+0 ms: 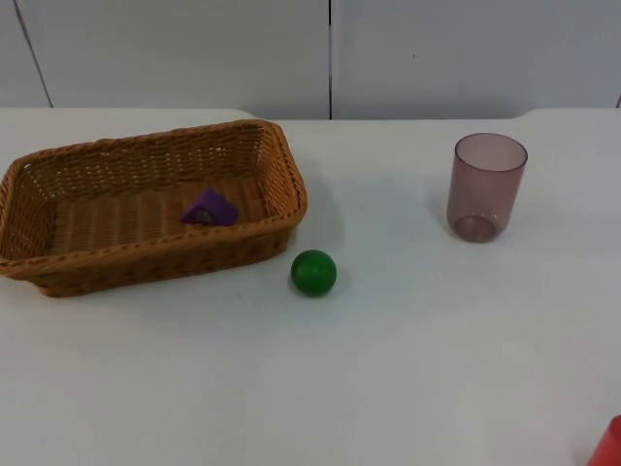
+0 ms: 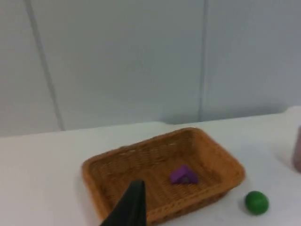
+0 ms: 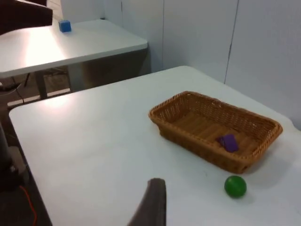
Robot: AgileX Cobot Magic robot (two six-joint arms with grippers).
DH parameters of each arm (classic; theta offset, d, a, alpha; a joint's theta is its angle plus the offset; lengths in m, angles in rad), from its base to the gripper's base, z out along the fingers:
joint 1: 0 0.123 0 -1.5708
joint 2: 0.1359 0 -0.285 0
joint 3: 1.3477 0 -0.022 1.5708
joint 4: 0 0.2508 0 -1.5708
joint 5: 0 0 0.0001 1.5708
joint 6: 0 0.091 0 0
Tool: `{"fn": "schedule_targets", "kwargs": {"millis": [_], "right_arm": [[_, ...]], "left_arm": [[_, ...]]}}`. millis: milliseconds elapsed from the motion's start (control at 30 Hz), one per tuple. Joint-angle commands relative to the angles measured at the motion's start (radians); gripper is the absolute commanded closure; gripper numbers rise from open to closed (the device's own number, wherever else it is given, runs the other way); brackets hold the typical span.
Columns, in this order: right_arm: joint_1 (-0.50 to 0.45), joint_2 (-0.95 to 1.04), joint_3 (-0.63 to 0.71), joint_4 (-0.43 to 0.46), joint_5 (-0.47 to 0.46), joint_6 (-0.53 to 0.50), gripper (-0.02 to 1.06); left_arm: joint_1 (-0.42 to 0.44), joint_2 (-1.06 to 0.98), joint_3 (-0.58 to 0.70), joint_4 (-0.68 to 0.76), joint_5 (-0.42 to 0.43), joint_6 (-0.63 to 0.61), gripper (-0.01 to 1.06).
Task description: Pick up the basket with the left hand and place the triangular block into the basket with the right hand.
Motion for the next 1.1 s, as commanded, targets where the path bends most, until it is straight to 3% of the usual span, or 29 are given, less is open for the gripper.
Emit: {"fn": "schedule_targets", "kwargs": {"millis": [0, 67, 333, 533, 633, 800, 1067], "right_arm": [[-0.006, -0.047, 0.005, -0.007, 0.061, 0.004, 0.28], [-0.006, -0.083, 0.005, -0.012, 0.128, 0.004, 0.28], [-0.006, -0.194, 0.005, -0.065, 0.313, 0.086, 0.28], [-0.006, -0.224, 0.007, -0.097, 0.387, 0.099, 0.28], [-0.006, -0.224, 0.007, -0.145, 0.467, 0.15, 0.28], [-0.006, -0.224, 0.038, -0.161, 0.446, 0.175, 0.28], [-0.006, -0.224, 0.056, -0.163, 0.427, 0.175, 0.28]], "left_arm": [[-0.015, -0.018, 0.005, 0.111, 0.034, -0.11, 0.0], [-0.04, -0.018, 0.005, 0.157, 0.084, -0.129, 0.0], [-0.127, -0.018, 0.01, 0.217, 0.127, -0.137, 0.0], [-0.136, -0.018, 0.028, 0.261, 0.154, -0.14, 0.0], [-0.136, -0.018, 0.028, 0.259, 0.158, -0.138, 0.0], [-0.136, -0.018, 0.037, 0.261, 0.217, -0.138, 0.0], [-0.136, -0.018, 0.055, 0.258, 0.23, -0.153, 0.0]]}}
